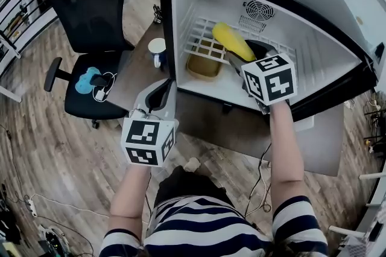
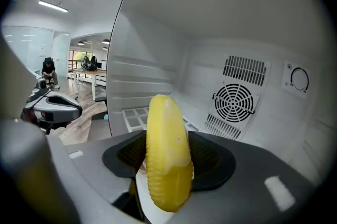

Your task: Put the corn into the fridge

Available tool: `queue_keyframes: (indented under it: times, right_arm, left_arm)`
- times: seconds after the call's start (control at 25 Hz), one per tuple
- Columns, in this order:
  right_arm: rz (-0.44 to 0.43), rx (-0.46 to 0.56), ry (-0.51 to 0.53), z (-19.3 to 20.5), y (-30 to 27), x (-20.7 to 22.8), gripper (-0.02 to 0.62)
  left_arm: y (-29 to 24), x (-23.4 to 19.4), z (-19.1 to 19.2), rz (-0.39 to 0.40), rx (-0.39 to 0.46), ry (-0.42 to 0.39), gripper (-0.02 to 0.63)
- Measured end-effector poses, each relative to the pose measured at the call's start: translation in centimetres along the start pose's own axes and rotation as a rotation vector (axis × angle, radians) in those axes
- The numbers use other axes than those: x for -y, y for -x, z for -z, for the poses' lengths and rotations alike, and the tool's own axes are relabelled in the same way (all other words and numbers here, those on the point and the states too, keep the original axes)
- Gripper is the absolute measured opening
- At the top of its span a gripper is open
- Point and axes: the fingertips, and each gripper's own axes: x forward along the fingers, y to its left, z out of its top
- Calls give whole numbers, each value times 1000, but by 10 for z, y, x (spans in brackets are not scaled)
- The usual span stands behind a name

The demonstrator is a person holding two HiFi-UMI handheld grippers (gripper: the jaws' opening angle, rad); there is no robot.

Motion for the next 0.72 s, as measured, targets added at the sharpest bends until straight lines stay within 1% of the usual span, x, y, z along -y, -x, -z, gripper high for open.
queue_keyframes:
  times: [0.32,0.48,0.72]
  right_arm:
    - [50,-69,78,3,-19,10,245]
    - [50,-77,97,1,-21,5,245]
    - [59,-72,101,2,-21,7,249]
  left_arm:
    - [0,-8,7,-20,-9,13,0]
    - [3,-14,8,-29,-7,21,0]
    - [0,-10,9,-13,-12,24,0]
